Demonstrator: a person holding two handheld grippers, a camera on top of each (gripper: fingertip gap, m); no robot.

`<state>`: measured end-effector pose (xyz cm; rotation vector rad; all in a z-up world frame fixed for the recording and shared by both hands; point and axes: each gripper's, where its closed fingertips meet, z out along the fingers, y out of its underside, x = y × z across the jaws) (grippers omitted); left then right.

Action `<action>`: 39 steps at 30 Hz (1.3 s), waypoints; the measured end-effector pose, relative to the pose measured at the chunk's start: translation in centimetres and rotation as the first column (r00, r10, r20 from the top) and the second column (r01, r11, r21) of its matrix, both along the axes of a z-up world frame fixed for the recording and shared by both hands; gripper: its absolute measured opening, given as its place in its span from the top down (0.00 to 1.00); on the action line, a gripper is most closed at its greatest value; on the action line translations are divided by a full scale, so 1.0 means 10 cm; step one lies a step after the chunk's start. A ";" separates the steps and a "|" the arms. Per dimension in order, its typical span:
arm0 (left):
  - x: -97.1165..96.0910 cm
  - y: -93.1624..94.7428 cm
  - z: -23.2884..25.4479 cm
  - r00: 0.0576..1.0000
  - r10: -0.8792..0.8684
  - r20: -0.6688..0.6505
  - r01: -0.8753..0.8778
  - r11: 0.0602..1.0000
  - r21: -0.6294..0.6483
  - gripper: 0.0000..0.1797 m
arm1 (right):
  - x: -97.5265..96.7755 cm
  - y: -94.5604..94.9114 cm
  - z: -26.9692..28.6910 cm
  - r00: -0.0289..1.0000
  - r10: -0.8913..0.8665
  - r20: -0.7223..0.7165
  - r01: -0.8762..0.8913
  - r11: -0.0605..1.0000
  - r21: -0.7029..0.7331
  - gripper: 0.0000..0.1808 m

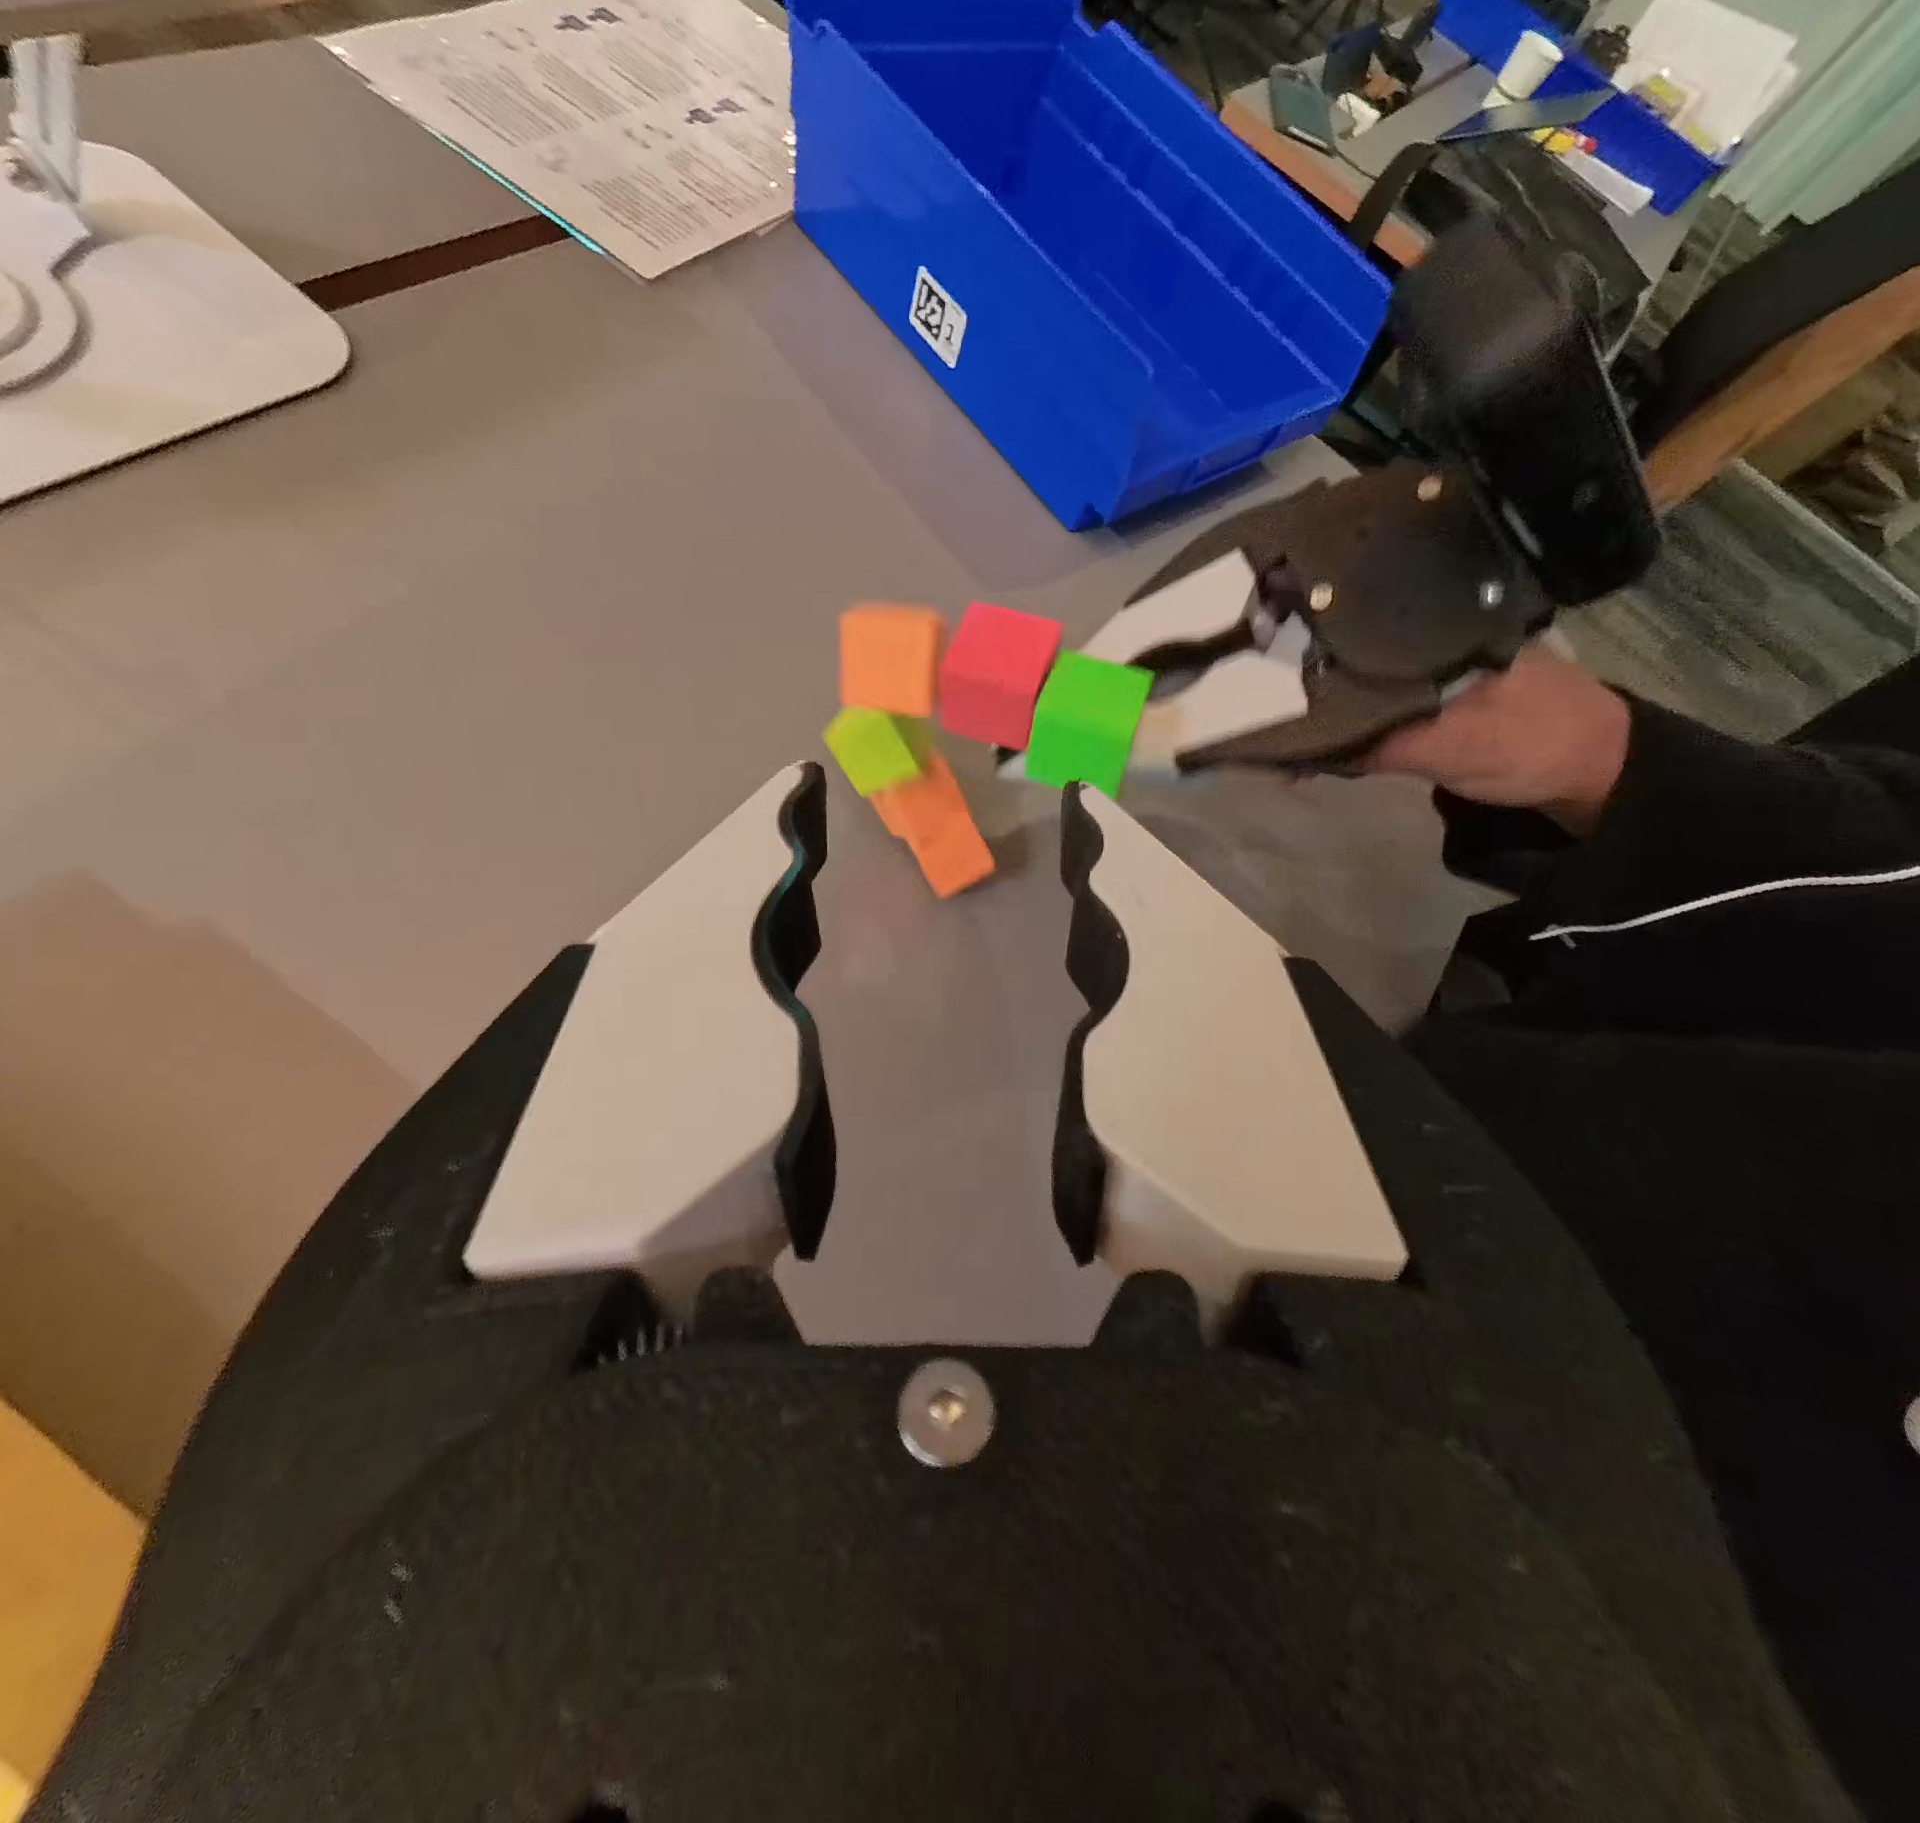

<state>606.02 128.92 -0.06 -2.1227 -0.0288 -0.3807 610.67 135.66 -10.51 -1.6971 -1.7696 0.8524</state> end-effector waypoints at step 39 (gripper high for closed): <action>0.21 -0.02 -0.73 0.982 -0.071 0.173 0.082 0.995 -0.054 0.74 | 0.53 -0.89 -0.05 0.943 0.334 -0.017 -0.333 0.935 -0.118 0.87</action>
